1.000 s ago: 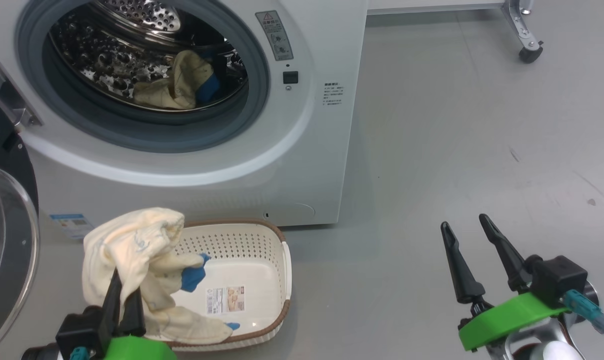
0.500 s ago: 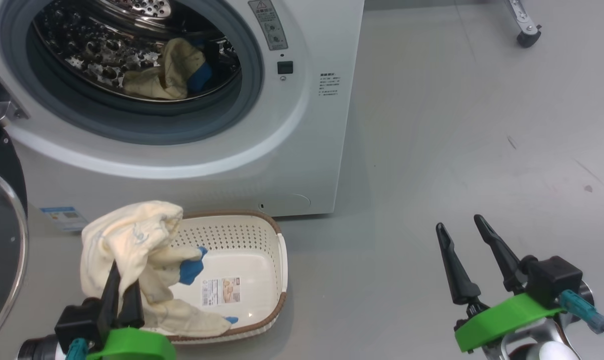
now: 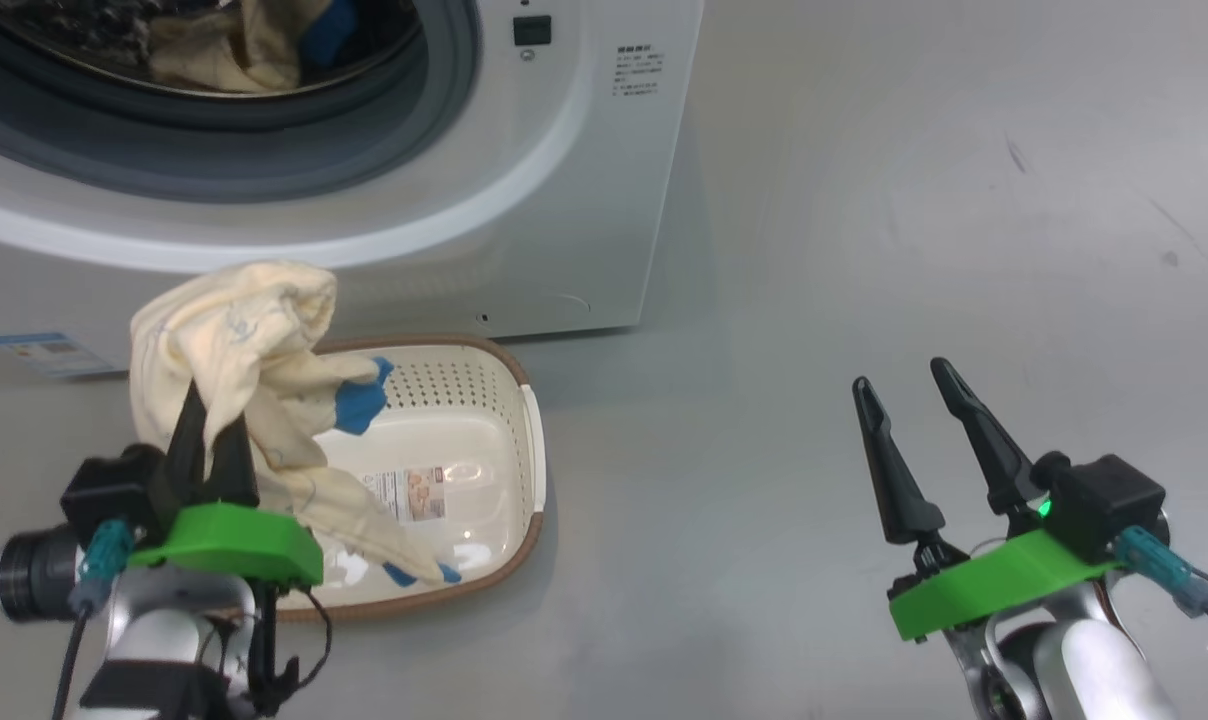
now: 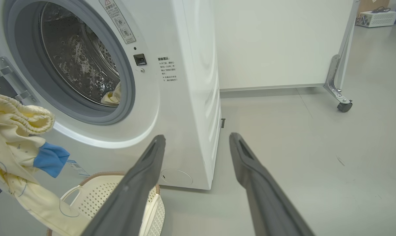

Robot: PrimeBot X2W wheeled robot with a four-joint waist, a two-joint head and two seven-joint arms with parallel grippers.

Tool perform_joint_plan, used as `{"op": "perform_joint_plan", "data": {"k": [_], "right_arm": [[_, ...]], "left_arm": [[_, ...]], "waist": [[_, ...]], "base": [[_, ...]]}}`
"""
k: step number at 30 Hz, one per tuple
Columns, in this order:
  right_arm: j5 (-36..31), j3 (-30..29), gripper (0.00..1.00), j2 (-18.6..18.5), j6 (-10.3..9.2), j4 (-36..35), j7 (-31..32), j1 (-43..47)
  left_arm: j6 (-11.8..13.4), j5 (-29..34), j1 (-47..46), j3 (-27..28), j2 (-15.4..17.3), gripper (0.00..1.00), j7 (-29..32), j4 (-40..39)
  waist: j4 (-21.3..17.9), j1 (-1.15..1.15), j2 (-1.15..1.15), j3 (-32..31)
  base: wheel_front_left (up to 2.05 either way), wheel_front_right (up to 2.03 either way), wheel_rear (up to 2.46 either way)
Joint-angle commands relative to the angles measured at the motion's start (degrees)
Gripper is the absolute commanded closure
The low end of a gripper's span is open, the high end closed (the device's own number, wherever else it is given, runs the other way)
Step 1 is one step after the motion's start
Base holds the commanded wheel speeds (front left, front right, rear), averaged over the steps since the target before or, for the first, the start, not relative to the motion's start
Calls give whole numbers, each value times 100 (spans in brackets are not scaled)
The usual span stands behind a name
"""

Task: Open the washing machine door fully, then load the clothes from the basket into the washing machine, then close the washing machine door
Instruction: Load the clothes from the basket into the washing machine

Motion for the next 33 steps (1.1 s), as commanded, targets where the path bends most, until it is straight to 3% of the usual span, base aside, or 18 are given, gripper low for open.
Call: {"op": "perform_joint_plan", "data": {"k": [1,13,21,22,25,33], "right_arm": [[92,147,0,-34,24,-157,-106,-288],[271,399,0,-34,24,159,-467,-1000],[388,608,0,-34,24,320,-590,-1323],[419,691,0,-34,24,360,-610,-1425],[477,765,0,-34,24,398,-628,-1551],[672,898,0,-34,24,287,-637,-1787]], "left_arm": [[-38,-19,-426,267,192,100,65,-73],[-284,-207,-2358,511,578,100,745,886],[-542,-246,-3715,571,1115,100,1604,1557],[-590,-175,-4127,567,1336,100,1861,1722],[-699,-118,-4763,538,1568,100,2201,1909],[-1201,-63,-6288,346,1980,100,2947,2320]], "waist": [[-158,-1,0,438],[-543,-1,0,1377],[-795,-1,0,1772],[-889,-1,0,1885],[-984,-1,0,2069],[-1183,-1,0,2519]], "base": [[0,0,0],[0,0,0],[0,0,0],[0,0,0],[0,0,0],[0,0,0]]}}
